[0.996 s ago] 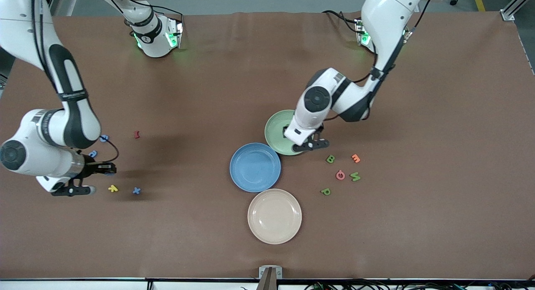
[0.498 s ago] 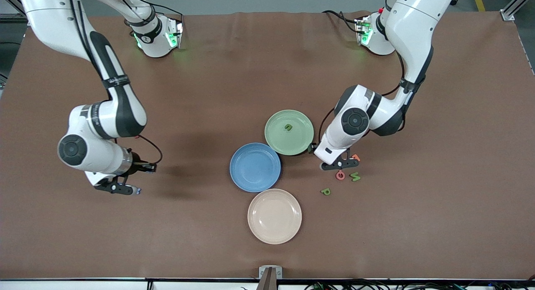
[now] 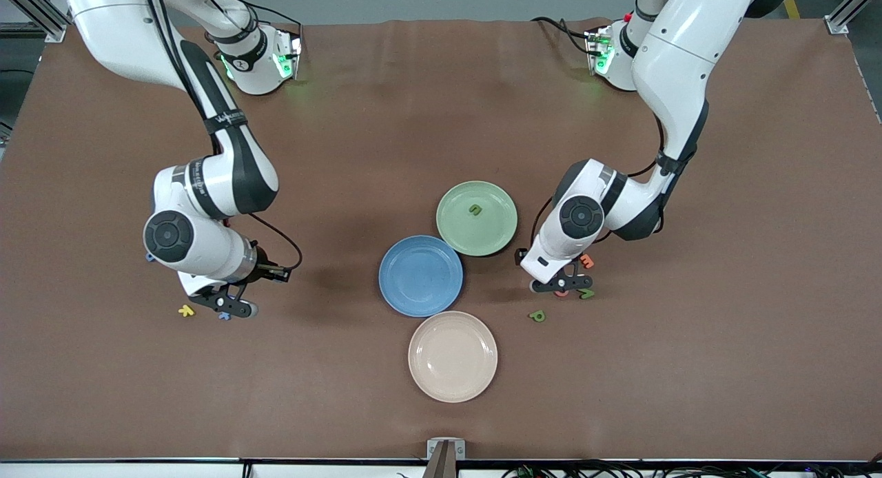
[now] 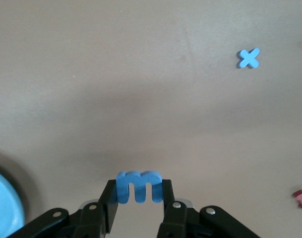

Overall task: Sort letters by color into matching plates
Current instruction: 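Grasp the green B with the left gripper while the right gripper carries the m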

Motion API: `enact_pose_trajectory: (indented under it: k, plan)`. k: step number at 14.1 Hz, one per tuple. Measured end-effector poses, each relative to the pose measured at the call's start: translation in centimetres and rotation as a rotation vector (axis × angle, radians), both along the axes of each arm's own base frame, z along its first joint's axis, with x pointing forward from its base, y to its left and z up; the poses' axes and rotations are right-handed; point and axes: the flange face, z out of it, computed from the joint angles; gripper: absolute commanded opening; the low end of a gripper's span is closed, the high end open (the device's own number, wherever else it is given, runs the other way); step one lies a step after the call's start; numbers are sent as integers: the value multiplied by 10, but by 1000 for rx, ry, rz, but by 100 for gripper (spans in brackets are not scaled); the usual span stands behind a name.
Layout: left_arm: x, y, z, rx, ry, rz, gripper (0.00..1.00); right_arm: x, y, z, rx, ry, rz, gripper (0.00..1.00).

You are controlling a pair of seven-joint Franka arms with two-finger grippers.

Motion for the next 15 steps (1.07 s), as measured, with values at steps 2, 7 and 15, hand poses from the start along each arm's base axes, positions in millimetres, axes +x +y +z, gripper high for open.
enact_pose_trajectory:
  k: [2, 7, 15]
  plan:
    - [1, 2, -6, 4, 2, 1, 77, -3, 22, 5, -1, -10, -23, 0]
    - [1, 3, -8, 5, 4, 1, 57, -20, 85, 11, 4, -44, -83, 0]
    - [0, 1, -10, 4, 7, 0, 26, -43, 228, -21, 22, -81, -232, 1]
